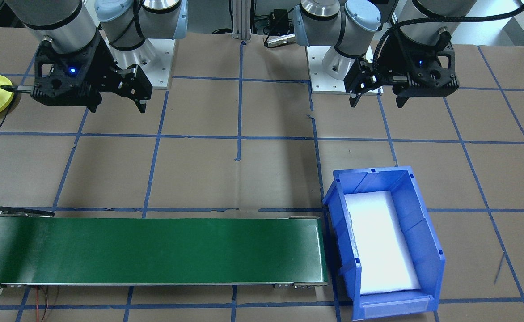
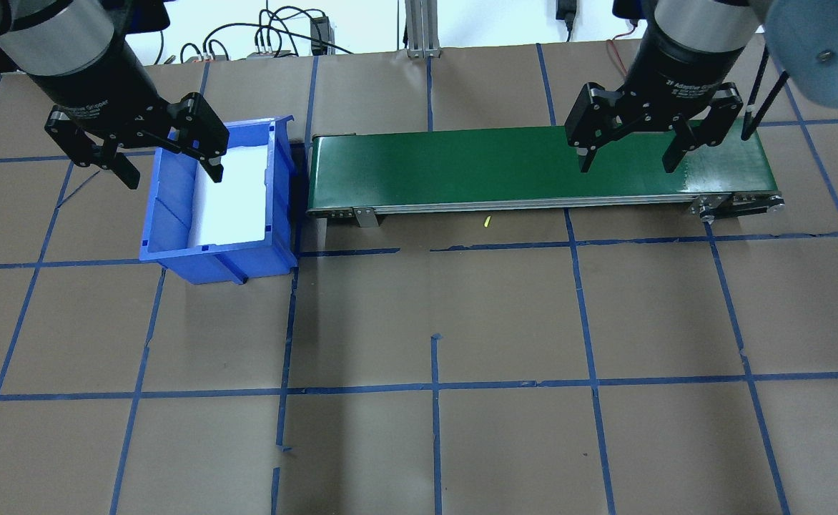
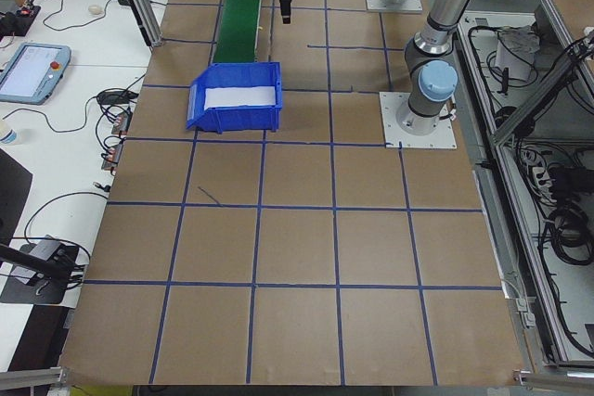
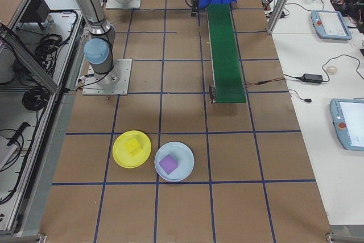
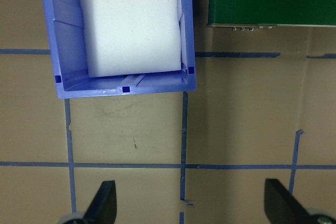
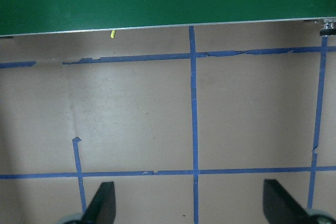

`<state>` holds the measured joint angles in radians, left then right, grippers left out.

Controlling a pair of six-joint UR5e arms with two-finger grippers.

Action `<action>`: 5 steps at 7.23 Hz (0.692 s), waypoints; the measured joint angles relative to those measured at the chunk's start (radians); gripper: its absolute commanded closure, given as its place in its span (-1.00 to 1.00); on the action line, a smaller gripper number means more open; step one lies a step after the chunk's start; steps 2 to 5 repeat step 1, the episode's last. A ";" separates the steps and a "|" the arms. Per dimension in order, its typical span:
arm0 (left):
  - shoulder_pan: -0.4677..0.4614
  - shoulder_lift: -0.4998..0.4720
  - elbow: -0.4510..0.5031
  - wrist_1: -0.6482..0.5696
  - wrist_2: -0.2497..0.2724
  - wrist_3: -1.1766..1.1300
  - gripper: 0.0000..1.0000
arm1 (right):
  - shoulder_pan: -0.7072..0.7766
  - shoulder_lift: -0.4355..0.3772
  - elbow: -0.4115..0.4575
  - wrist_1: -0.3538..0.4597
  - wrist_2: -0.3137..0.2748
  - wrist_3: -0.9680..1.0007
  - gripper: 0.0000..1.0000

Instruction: Move block left to right into plate

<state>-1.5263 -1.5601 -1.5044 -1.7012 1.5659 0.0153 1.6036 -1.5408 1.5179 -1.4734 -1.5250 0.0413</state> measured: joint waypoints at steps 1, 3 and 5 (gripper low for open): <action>0.000 0.000 -0.001 0.000 0.001 0.000 -1.00 | 0.017 0.002 0.013 -0.001 0.003 0.001 -1.00; 0.000 0.000 -0.001 0.000 0.001 0.000 -1.00 | 0.017 0.002 0.013 -0.001 0.003 0.001 -1.00; 0.000 0.000 -0.001 0.000 0.001 0.000 -1.00 | 0.017 0.002 0.013 -0.001 0.003 0.001 -1.00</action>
